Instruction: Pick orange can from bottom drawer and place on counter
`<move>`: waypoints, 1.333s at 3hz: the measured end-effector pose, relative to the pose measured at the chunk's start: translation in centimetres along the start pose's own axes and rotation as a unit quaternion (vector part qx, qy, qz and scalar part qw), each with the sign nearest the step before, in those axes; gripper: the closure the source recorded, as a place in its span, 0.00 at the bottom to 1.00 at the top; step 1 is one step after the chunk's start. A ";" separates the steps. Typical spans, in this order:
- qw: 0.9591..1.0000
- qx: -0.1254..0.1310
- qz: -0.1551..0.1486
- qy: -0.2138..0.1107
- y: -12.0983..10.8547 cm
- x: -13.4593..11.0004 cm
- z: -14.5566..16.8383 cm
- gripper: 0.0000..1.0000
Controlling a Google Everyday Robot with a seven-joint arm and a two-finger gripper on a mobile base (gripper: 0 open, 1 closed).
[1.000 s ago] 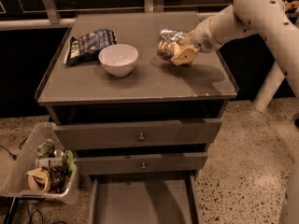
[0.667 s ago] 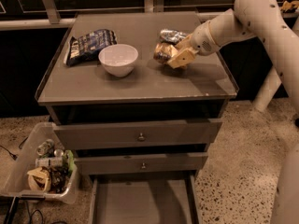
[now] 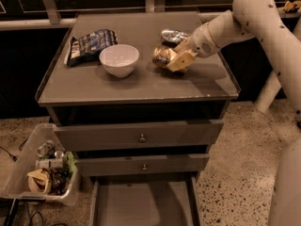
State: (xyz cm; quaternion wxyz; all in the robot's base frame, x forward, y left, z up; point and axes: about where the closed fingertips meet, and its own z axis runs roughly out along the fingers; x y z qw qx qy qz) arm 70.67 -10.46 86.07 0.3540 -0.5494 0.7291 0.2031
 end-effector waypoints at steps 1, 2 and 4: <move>1.000 0.000 0.000 0.000 0.0 0.0 0.0 0.36; 1.000 0.000 0.000 0.000 0.0 0.0 0.0 0.13; 1.000 0.000 0.000 0.000 0.0 0.0 0.0 0.00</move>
Offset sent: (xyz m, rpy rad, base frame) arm 0.0000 0.0000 0.0000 0.0000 0.0000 0.0000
